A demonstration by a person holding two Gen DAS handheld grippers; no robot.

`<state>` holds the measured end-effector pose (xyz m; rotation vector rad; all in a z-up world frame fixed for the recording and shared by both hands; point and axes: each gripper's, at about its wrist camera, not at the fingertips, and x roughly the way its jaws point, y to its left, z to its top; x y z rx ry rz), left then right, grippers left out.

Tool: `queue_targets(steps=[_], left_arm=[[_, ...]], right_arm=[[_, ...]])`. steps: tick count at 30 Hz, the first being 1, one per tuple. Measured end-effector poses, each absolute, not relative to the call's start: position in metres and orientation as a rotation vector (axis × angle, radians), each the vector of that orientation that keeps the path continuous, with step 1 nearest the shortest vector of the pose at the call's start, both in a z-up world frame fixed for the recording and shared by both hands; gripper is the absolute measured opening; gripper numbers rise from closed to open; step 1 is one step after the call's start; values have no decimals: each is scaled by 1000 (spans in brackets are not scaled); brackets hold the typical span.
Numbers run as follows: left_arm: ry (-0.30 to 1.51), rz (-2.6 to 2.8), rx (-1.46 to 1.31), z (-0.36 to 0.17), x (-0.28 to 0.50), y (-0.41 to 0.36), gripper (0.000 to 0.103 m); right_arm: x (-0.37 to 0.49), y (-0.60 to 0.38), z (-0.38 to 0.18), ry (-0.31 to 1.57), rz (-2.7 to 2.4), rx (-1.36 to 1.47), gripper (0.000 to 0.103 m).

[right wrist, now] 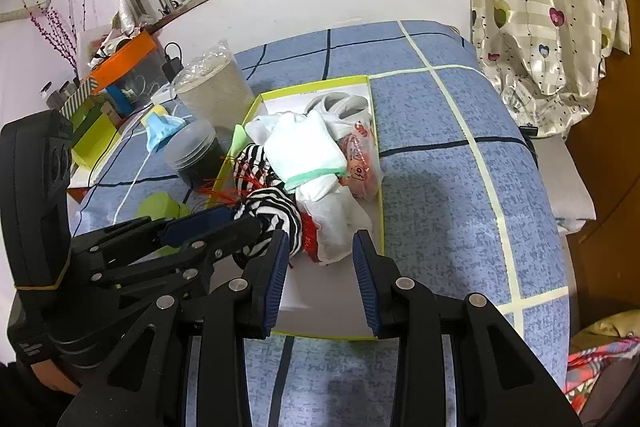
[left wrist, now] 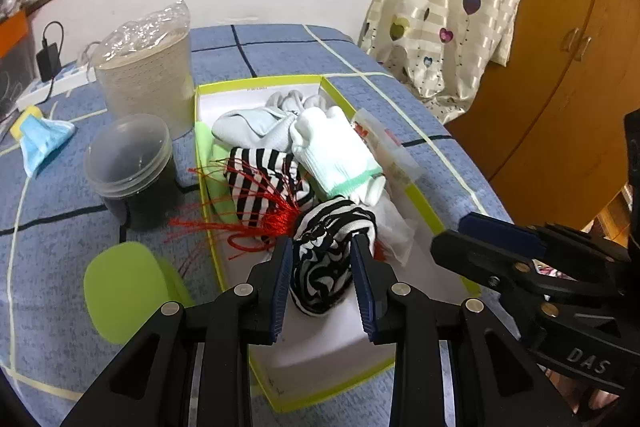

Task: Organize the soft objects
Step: 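Open the left gripper to release the striped ball into the tray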

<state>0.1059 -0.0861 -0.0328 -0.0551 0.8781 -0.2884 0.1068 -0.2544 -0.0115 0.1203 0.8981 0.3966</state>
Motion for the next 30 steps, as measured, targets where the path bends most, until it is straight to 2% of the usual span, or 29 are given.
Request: queue_targets(steps=[10, 30], left_arm=[[946, -361, -23, -50, 106, -97, 28], [853, -343, -76, -11, 79, -68, 28]], right_arm=[[112, -258, -17, 915, 388, 130, 34], [99, -248, -2, 877, 419, 113, 34]])
